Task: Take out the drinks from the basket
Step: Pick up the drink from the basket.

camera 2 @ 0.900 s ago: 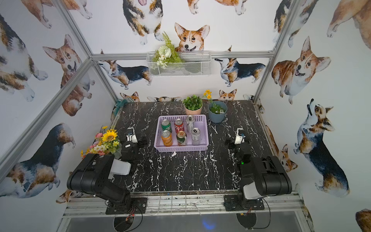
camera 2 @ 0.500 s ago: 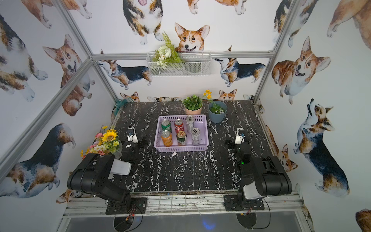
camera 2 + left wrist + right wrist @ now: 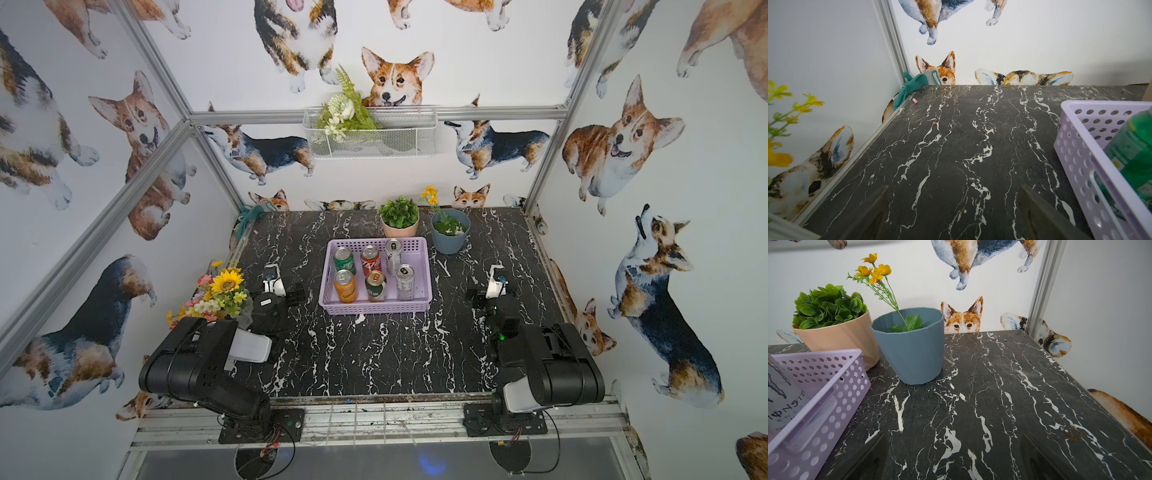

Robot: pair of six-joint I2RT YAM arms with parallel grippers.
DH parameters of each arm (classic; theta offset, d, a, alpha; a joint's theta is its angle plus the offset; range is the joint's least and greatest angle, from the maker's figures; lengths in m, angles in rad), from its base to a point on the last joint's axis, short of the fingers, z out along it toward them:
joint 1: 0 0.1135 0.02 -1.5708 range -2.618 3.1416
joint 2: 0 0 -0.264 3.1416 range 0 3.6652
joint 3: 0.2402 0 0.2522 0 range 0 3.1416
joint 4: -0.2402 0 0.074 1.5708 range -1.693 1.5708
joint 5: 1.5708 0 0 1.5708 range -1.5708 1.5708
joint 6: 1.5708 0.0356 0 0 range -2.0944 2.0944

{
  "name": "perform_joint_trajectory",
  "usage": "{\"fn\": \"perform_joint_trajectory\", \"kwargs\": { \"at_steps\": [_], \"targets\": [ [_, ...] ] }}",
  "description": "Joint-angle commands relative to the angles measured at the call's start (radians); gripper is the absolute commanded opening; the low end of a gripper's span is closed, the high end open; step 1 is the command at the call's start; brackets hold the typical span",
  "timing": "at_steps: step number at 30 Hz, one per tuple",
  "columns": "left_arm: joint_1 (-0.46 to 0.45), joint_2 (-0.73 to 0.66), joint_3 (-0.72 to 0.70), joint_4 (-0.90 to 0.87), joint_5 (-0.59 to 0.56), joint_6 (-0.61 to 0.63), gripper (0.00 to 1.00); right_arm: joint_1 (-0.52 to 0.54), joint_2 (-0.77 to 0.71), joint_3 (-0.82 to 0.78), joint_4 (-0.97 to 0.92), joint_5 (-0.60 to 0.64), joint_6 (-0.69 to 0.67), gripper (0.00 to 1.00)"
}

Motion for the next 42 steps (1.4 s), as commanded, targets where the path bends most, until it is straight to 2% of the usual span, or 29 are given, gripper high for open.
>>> {"fn": "perform_joint_trajectory", "kwargs": {
  "at_steps": [1, 6, 8, 9, 12, 17, 19, 21, 23, 27, 29, 31, 32, 34, 35, 37, 40, 42],
  "targets": [
    [0.0, 0.0, -0.001, 0.025, -0.001, 0.003, 1.0, 0.001, 0.0, 0.001, 0.016, 0.002, -0.004, 1.0],
    [0.004, -0.001, 0.003, 0.02, 0.005, 0.0, 1.0, 0.0, -0.004, -0.002, 0.016, 0.006, -0.003, 1.0],
    [0.002, -0.013, 0.0, 0.025, -0.042, -0.002, 1.0, 0.007, -0.035, 0.005, -0.016, 0.058, 0.02, 1.0],
    [-0.002, -0.035, 0.008, -0.027, -0.05, -0.023, 1.0, 0.012, -0.071, 0.022, -0.077, 0.079, 0.023, 1.0],
    [-0.003, -0.035, 0.002, -0.009, -0.044, -0.012, 1.0, 0.02, -0.145, 0.111, -0.321, 0.126, 0.055, 1.0],
    [-0.004, -0.052, 0.027, -0.061, -0.057, -0.005, 1.0, 0.02, -0.175, 0.175, -0.494, 0.136, 0.144, 1.0],
    [-0.003, -0.095, 0.094, -0.236, -0.152, -0.055, 1.0, 0.02, -0.188, 0.177, -0.505, 0.141, 0.169, 1.0],
    [0.008, -0.115, 0.181, -0.404, -0.181, -0.08, 1.0, 0.022, -0.207, 0.197, -0.545, 0.143, 0.184, 1.0],
    [0.01, -0.125, 0.227, -0.474, -0.163, -0.072, 1.0, 0.026, -0.221, 0.239, -0.644, 0.229, 0.223, 1.0],
    [0.01, -0.171, 0.264, -0.537, -0.183, -0.13, 1.0, 0.027, -0.236, 0.253, -0.68, 0.373, 0.31, 1.0],
    [0.01, -0.191, 0.3, -0.583, -0.209, -0.192, 1.0, 0.027, -0.243, 0.262, -0.728, 0.493, 0.437, 1.0],
    [0.01, -0.202, 0.358, -0.694, -0.271, -0.289, 1.0, 0.026, -0.25, 0.294, -0.881, 0.602, 0.629, 1.0],
    [0.011, -0.206, 0.388, -0.759, -0.308, -0.353, 1.0, 0.022, -0.254, 0.306, -0.941, 0.618, 0.684, 1.0],
    [0.024, -0.21, 0.472, -1.001, -0.419, -0.537, 1.0, -0.008, -0.259, 0.29, -0.903, 0.508, 0.637, 1.0],
    [0.041, -0.206, 0.531, -1.065, -0.399, -0.567, 1.0, -0.011, -0.262, 0.277, -0.894, 0.502, 0.655, 1.0],
    [0.084, -0.204, 0.552, -1.075, -0.22, -0.567, 1.0, -0.027, -0.274, 0.252, -0.876, 0.459, 0.708, 1.0],
    [0.096, -0.228, 0.565, -1.092, -0.091, -0.623, 1.0, -0.038, -0.307, 0.239, -0.804, 0.213, 0.628, 1.0],
    [0.1, -0.261, 0.569, -1.095, -0.004, -0.64, 1.0, -0.034, -0.316, 0.279, -0.846, 0.097, 0.613, 1.0]
  ]
}}
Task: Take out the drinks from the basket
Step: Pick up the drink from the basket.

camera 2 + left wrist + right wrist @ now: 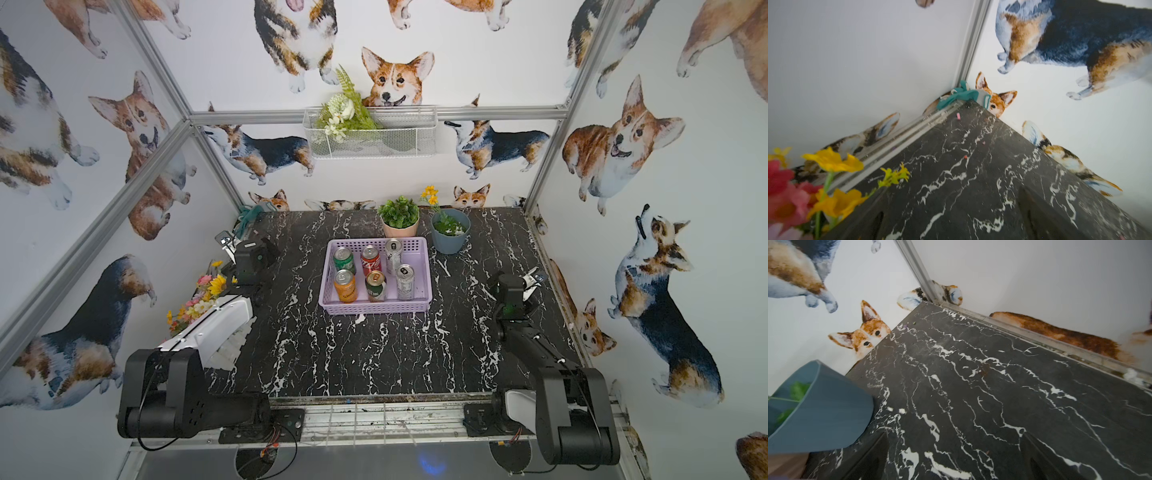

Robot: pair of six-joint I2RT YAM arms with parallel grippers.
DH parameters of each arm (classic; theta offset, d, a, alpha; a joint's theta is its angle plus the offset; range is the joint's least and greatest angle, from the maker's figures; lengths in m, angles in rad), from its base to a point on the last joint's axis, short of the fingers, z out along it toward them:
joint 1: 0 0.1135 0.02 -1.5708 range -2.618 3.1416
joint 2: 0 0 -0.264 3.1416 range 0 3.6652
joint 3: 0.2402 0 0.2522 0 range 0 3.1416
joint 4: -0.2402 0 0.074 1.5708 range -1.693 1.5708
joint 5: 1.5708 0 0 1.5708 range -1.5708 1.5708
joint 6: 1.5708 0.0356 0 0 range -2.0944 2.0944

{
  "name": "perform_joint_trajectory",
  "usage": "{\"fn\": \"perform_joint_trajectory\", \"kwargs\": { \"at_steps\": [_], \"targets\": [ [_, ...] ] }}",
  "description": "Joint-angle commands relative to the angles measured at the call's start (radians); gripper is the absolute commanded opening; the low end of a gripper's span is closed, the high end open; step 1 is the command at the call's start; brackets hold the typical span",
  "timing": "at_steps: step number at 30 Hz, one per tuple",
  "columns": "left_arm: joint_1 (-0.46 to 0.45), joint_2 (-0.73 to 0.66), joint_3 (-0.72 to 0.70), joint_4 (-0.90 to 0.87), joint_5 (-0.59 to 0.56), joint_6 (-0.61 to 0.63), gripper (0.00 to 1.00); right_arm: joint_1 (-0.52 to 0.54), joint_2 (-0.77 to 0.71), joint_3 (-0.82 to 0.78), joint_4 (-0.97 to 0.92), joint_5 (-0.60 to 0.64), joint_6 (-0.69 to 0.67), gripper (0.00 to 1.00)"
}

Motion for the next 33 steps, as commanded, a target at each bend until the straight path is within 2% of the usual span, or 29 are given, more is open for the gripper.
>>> {"fn": "perform_joint_trajectory", "kwargs": {
  "at_steps": [1, 5, 8, 11, 14, 19, 22, 27, 33],
  "targets": [
    [0.006, -0.052, 0.017, -0.08, 0.17, -0.1, 1.0, 0.009, -0.016, 0.047, -0.005, -0.24, -0.024, 1.0],
    [-0.019, -0.074, 0.063, -0.165, 0.292, -0.109, 1.0, 0.125, -0.046, 0.102, 0.002, -0.312, -0.11, 1.0],
    [-0.061, -0.069, 0.092, -0.224, 0.346, -0.106, 1.0, 0.262, 0.044, 0.215, -0.067, -0.34, -0.175, 1.0],
    [-0.147, -0.084, 0.099, -0.256, 0.328, -0.072, 1.0, 0.421, 0.157, 0.364, -0.186, -0.249, -0.271, 1.0],
    [-0.228, -0.078, 0.13, -0.281, 0.316, -0.02, 1.0, 0.507, 0.236, 0.464, -0.261, -0.168, -0.291, 1.0],
    [-0.317, 0.036, 0.206, -0.316, 0.443, 0.086, 1.0, 0.541, 0.244, 0.465, -0.214, -0.115, -0.261, 1.0],
    [-0.395, 0.123, 0.257, -0.39, 0.396, 0.102, 0.96, 0.538, 0.245, 0.466, -0.213, -0.1, -0.256, 1.0],
    [-0.484, 0.179, 0.287, -0.471, 0.295, 0.102, 0.95, 0.538, 0.238, 0.477, -0.242, -0.071, -0.258, 1.0],
    [-0.529, 0.222, 0.315, -0.572, 0.2, 0.081, 0.9, 0.538, 0.223, 0.476, -0.255, -0.06, -0.261, 1.0]
  ]
}}
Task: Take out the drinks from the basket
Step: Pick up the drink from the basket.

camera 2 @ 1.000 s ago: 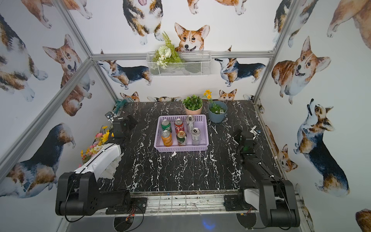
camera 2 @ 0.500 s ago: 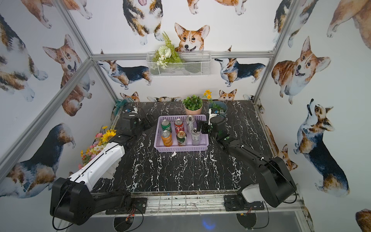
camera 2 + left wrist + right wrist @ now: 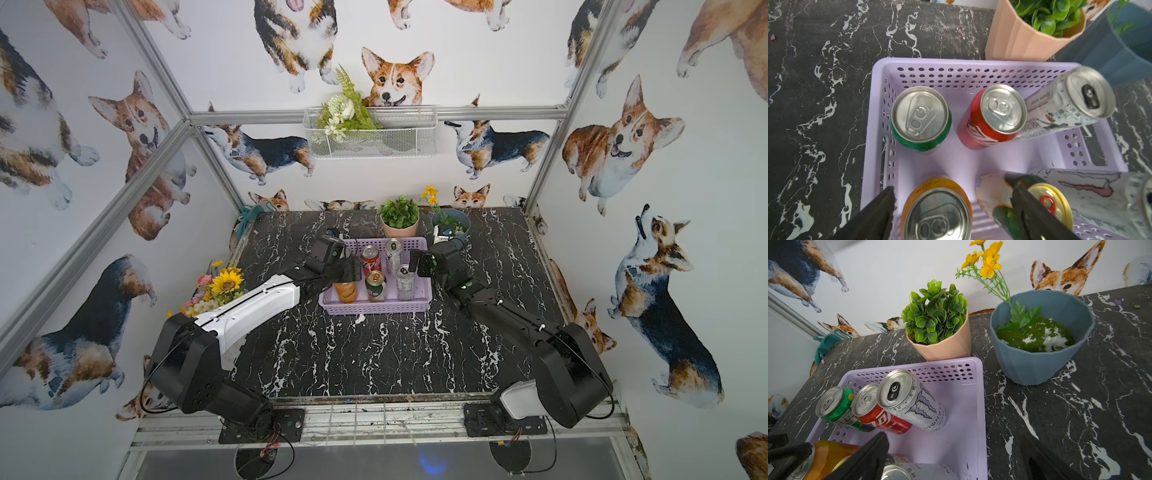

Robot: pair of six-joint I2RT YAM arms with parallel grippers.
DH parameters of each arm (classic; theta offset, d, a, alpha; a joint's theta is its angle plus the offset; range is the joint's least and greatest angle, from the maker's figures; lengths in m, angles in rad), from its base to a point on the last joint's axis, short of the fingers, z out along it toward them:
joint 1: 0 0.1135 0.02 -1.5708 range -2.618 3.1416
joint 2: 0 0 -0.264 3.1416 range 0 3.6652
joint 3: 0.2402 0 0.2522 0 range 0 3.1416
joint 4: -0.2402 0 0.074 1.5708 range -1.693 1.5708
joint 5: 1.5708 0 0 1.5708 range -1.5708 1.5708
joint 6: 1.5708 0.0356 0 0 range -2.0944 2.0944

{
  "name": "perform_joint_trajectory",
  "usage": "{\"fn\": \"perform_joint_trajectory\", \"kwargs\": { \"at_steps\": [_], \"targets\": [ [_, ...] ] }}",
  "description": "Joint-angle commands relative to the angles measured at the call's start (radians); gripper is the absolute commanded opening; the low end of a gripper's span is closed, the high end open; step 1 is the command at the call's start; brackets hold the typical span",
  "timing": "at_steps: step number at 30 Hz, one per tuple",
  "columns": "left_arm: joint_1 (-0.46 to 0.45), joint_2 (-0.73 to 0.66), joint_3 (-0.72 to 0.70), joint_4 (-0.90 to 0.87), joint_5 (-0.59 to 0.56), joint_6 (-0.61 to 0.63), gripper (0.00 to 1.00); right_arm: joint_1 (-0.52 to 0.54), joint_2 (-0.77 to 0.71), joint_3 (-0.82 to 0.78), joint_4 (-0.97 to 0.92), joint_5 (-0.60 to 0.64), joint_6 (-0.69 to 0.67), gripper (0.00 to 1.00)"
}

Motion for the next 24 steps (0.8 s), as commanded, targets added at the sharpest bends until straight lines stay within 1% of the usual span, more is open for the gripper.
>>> {"fn": "perform_joint_trajectory", "kwargs": {
  "at_steps": [1, 3, 6, 11, 13, 20, 24],
  "targets": [
    [-0.005, 0.003, -0.01, -0.068, -0.063, -0.015, 0.9, 0.002, -0.009, 0.004, -0.017, 0.023, -0.018, 1.0],
    [-0.011, 0.016, -0.018, -0.075, -0.072, -0.031, 0.88, 0.002, -0.007, 0.001, -0.018, 0.026, -0.026, 1.0],
    [-0.015, 0.05, -0.016, -0.098, -0.126, -0.045, 0.86, 0.001, -0.015, -0.007, -0.015, 0.025, -0.027, 1.0],
    [-0.014, 0.092, 0.007, -0.06, -0.099, -0.035, 0.87, 0.001, -0.018, -0.007, -0.009, 0.02, -0.028, 1.0],
    [-0.013, 0.131, 0.018, -0.06, -0.096, -0.041, 0.85, 0.001, -0.017, -0.005, -0.011, 0.021, -0.031, 1.0],
    [-0.003, 0.165, 0.009, -0.026, -0.088, -0.037, 0.78, -0.002, -0.007, -0.003, -0.008, 0.005, -0.024, 1.0],
    [0.0, 0.174, -0.005, 0.002, -0.064, -0.036, 0.71, -0.002, -0.011, -0.012, 0.009, 0.004, -0.019, 1.0]
  ]
}}
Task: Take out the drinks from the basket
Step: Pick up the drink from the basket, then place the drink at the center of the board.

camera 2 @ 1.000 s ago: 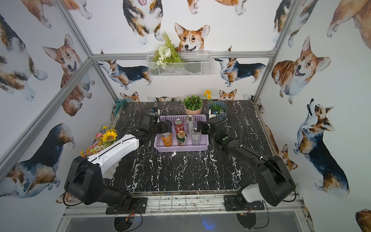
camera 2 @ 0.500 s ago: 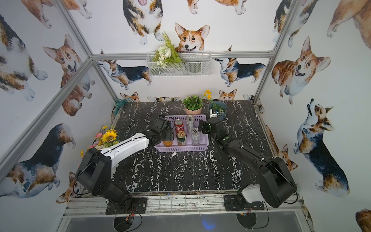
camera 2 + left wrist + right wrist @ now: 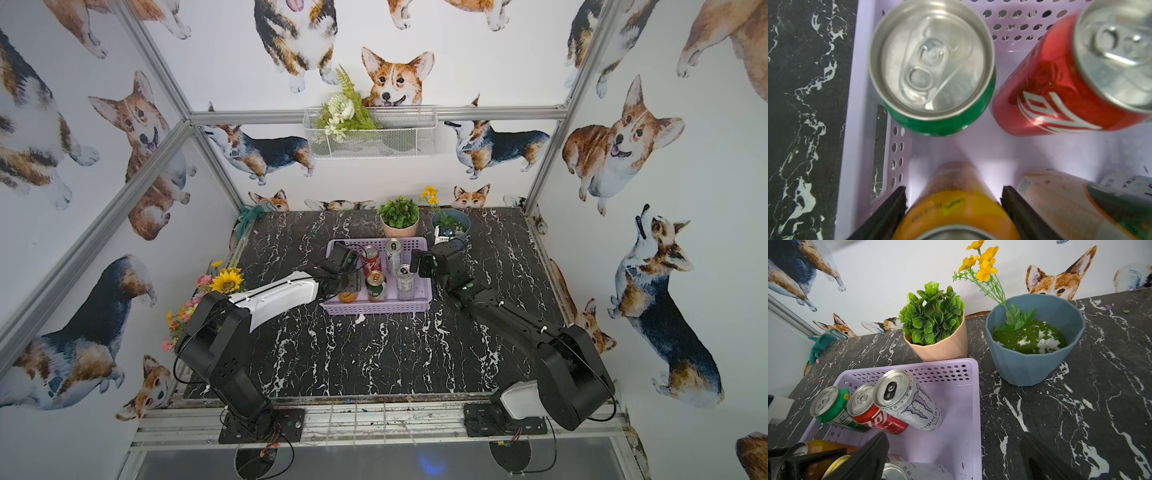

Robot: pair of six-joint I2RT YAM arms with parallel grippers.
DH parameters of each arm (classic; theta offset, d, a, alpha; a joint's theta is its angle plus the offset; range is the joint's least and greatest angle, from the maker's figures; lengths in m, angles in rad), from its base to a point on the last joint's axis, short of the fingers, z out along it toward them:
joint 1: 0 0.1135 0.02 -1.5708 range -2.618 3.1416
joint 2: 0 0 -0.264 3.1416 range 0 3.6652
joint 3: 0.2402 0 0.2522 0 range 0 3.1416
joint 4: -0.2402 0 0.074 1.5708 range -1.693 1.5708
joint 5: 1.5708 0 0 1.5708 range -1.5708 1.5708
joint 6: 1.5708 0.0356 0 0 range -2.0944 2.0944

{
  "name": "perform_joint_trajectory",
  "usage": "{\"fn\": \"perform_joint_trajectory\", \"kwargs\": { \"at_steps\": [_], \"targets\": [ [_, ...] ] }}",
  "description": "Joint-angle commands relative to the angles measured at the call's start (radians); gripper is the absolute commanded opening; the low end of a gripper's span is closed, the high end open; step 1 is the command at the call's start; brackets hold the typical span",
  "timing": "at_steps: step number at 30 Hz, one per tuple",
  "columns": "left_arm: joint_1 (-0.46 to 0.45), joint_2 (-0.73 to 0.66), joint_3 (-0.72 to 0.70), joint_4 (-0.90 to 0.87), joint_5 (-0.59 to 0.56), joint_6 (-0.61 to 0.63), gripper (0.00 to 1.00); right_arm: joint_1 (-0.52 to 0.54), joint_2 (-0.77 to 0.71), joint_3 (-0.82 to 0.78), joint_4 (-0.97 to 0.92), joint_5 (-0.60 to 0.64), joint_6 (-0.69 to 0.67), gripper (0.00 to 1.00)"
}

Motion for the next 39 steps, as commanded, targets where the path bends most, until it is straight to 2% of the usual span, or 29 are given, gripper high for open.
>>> {"fn": "perform_joint_trajectory", "kwargs": {
  "at_steps": [1, 3, 6, 9, 11, 12, 19, 24, 27, 31, 35, 39],
  "targets": [
    [0.003, 0.002, -0.016, 0.028, 0.015, 0.003, 0.68, 0.0, -0.001, -0.001, 0.011, -0.004, -0.002, 1.0],
    [0.002, -0.002, -0.025, 0.031, 0.017, 0.002, 0.64, -0.001, 0.001, 0.002, 0.009, -0.004, -0.005, 1.0],
    [0.002, 0.002, -0.026, 0.016, 0.015, 0.0, 0.52, -0.001, 0.003, 0.001, 0.012, -0.006, -0.001, 1.0],
    [0.002, 0.0, -0.022, 0.001, 0.012, -0.005, 0.28, -0.001, 0.009, 0.0, 0.016, -0.013, 0.006, 1.0],
    [-0.001, -0.004, -0.018, -0.008, 0.007, -0.004, 0.04, -0.001, 0.015, 0.001, 0.015, -0.015, 0.009, 1.0],
    [-0.004, -0.009, -0.013, -0.015, 0.0, -0.005, 0.0, -0.001, 0.015, 0.001, 0.016, -0.016, 0.009, 1.0],
    [-0.037, -0.146, 0.066, -0.05, -0.074, 0.031, 0.0, -0.001, 0.022, 0.002, 0.023, -0.011, 0.022, 1.0],
    [-0.029, -0.269, 0.135, -0.106, -0.201, 0.052, 0.0, -0.001, 0.015, 0.004, 0.033, -0.003, 0.026, 1.0],
    [0.018, -0.326, 0.097, -0.11, -0.288, 0.032, 0.0, -0.001, 0.01, 0.005, 0.039, -0.012, 0.029, 1.0],
    [0.134, -0.392, -0.023, -0.019, -0.292, -0.022, 0.0, -0.002, 0.002, -0.007, 0.053, -0.024, 0.039, 1.0],
    [0.234, -0.262, -0.053, 0.009, -0.238, -0.071, 0.0, -0.001, -0.001, -0.013, 0.064, -0.026, 0.043, 1.0],
    [0.258, -0.162, -0.081, 0.108, -0.179, -0.107, 0.0, -0.002, 0.007, -0.014, 0.061, -0.044, 0.036, 1.0]
  ]
}}
